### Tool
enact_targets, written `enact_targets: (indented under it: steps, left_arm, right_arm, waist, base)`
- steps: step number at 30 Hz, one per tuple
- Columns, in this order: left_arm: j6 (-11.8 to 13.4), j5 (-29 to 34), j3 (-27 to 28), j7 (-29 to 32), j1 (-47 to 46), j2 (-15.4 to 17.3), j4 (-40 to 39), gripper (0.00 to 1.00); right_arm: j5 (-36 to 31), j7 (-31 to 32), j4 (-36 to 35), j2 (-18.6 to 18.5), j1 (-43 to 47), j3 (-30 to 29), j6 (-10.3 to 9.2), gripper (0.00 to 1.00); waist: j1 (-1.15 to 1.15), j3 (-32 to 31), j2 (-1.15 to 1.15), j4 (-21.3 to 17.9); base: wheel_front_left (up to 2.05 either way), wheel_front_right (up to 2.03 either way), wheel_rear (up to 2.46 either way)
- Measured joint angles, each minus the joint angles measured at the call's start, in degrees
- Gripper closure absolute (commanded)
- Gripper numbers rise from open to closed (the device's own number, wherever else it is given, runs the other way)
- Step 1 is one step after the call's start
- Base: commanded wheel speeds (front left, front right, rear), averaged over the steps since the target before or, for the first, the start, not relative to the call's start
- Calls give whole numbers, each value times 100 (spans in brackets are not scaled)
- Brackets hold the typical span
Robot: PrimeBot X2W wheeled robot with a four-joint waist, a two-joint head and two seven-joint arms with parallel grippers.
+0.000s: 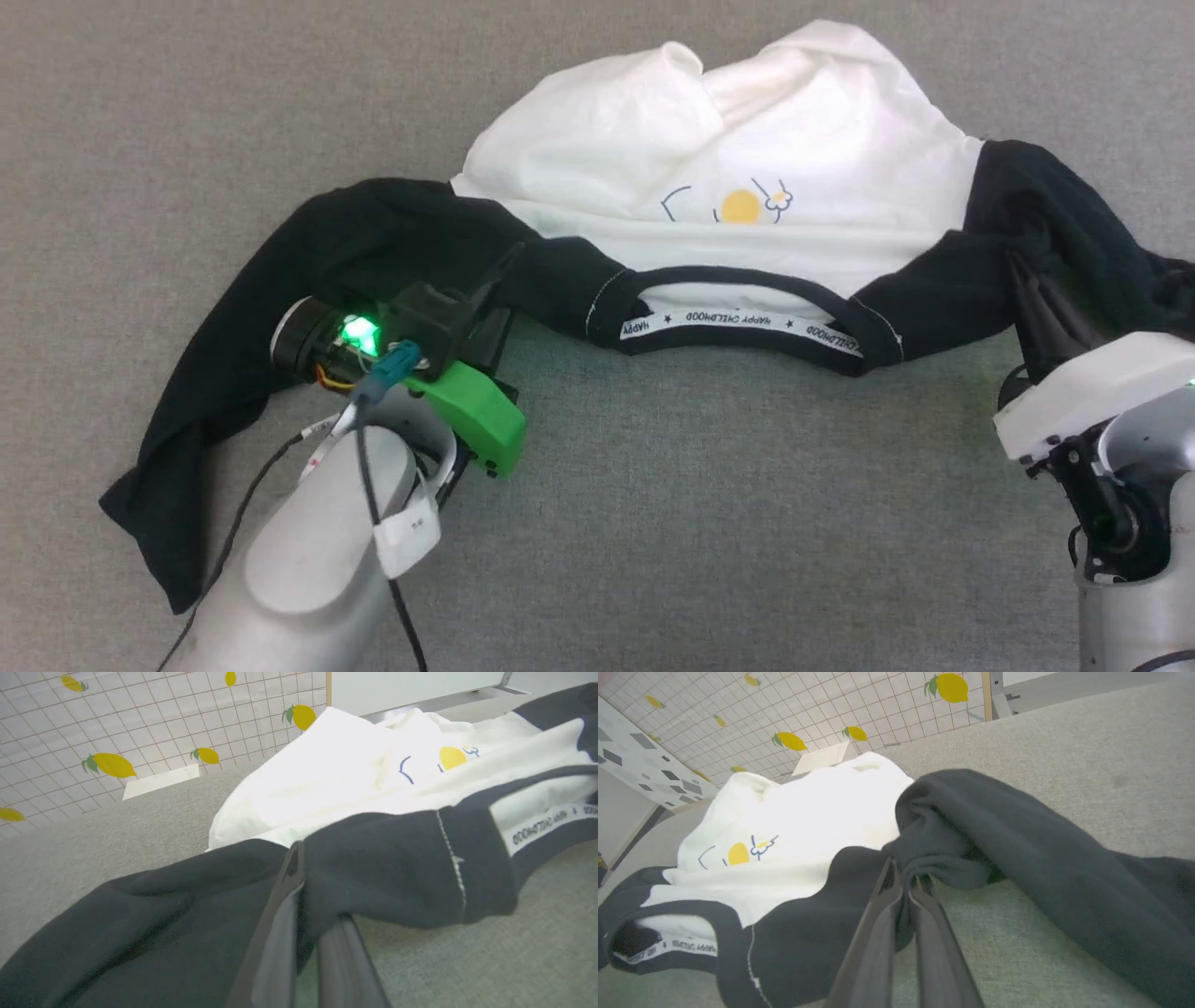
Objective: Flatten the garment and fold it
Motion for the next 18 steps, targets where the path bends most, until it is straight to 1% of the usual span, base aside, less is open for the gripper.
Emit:
enact_targets:
  steps: [5,10,14,18]
  left_arm:
    - [186,-237,232,59,258,63,-962,100]
    - [349,-457,427,513,268,175,-1996,100]
    - [431,-586,604,883,132,250,-2450,100]
    - [487,-625,772,1145,-253,323,-2644,100]
  right_arm:
    - [324,27,-474,-1,-1,58,0,100]
    - [572,216,-902,-2,-160,114,0,100]
    - [641,403,-1062,-1,-550,146,0,100]
    - [486,532,-1149,-2,-1043,245,0,100]
  waist:
    - [0,-319,0,-5]
    - [-1,-720,0,-8]
    - [-1,-1044,0,-32]
    - [-1,-1335,0,-81]
  base:
    - [0,0,0]
    - [0,0,0]
    - [0,0,0]
    - [0,0,0]
